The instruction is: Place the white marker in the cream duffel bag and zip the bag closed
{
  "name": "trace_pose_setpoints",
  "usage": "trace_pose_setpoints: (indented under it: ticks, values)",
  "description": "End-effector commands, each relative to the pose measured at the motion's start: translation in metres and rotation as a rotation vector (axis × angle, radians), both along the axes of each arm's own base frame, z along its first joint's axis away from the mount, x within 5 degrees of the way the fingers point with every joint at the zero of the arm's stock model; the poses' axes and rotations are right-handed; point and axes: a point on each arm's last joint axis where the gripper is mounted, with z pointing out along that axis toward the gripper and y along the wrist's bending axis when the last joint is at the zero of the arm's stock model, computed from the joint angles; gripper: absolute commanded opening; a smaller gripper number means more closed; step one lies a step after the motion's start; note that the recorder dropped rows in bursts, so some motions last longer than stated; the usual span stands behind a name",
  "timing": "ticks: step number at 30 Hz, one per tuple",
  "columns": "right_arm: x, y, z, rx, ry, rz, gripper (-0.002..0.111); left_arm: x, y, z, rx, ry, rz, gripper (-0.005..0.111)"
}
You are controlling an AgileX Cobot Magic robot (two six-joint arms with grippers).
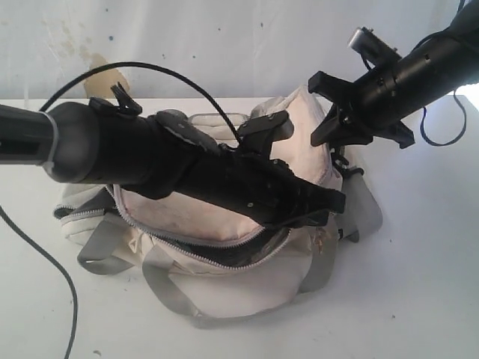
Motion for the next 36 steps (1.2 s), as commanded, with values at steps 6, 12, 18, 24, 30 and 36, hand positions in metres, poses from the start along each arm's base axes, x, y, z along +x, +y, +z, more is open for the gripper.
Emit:
trace_pose_setpoints:
  ticks: [6,12,18,24,30,36]
  values:
    - [0.007,-0.008,0.001,-0.088,-0.083,-0.021,0.000,-0.024,0.040,0.010,0.114,0.200,-0.441,0.000]
    - [0.008,-0.010,0.000,-0.120,-0.096,-0.016,0.000,-0.031,0.059,0.015,0.285,0.215,-0.513,0.000]
    - [0.008,-0.012,-0.001,-0.143,-0.103,-0.010,0.000,-0.022,0.084,0.025,0.406,0.194,-0.483,0.000]
    - [0.010,-0.015,-0.002,-0.180,-0.114,-0.025,0.000,-0.007,0.114,0.037,0.445,0.171,-0.438,0.000]
    - [0.012,-0.023,-0.004,-0.261,-0.130,-0.047,0.000,0.009,0.153,0.036,0.621,0.195,-0.326,0.000]
    - [0.013,-0.027,-0.005,-0.287,-0.139,-0.049,0.000,0.021,0.179,0.041,0.646,0.234,-0.185,0.000]
